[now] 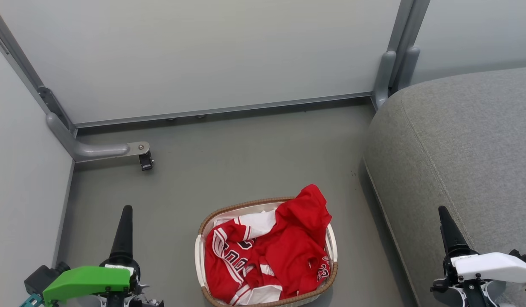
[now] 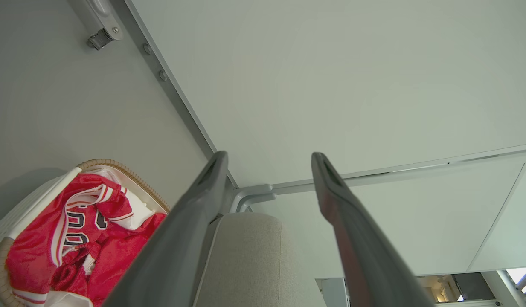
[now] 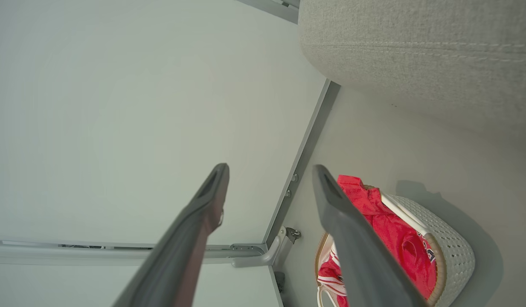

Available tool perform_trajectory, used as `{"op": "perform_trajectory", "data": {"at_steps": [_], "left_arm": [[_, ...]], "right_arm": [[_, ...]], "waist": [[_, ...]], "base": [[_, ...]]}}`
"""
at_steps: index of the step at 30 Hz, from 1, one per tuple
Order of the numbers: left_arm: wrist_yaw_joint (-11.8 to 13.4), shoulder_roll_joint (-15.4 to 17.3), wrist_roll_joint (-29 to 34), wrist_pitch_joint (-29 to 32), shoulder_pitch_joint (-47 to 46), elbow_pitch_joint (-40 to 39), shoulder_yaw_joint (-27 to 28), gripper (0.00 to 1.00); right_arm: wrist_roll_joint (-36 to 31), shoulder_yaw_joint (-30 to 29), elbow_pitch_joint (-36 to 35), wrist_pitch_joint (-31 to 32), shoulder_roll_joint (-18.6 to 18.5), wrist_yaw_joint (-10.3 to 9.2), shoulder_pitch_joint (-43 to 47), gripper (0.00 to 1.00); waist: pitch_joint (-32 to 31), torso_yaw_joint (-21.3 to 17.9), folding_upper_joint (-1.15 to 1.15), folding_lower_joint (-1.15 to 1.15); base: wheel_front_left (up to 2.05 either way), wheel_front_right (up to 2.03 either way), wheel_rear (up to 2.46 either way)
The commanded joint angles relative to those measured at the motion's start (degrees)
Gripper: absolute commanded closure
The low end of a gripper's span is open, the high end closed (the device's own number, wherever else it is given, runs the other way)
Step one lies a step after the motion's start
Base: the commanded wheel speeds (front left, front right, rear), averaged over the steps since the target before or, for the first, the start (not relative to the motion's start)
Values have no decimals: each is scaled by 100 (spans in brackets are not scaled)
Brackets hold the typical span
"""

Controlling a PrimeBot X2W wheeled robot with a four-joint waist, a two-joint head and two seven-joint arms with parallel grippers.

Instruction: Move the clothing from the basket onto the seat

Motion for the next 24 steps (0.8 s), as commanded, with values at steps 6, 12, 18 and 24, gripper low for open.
{"op": "perform_trajectory", "data": {"at_steps": [6,12,18,24], "left_arm": [[126,37,781,-171,48,-248,-149,0],[269,41,1408,-291,88,-331,-271,0],[385,44,2216,-425,135,-384,-410,0],[433,48,2897,-533,181,-419,-569,0]], "right_arm": [[-677,-17,-208,-179,-61,1,5,0],[-1203,62,-263,-299,-64,1,35,0],[-1874,135,-312,-434,-71,2,49,0],[-2456,193,-303,-539,-76,2,50,0]], "waist": [[6,4,0,0],[12,7,0,0],[20,10,0,0],[26,13,0,0]], "base": [[0,0,0],[0,0,0],[0,0,0],[0,0,0]]}}
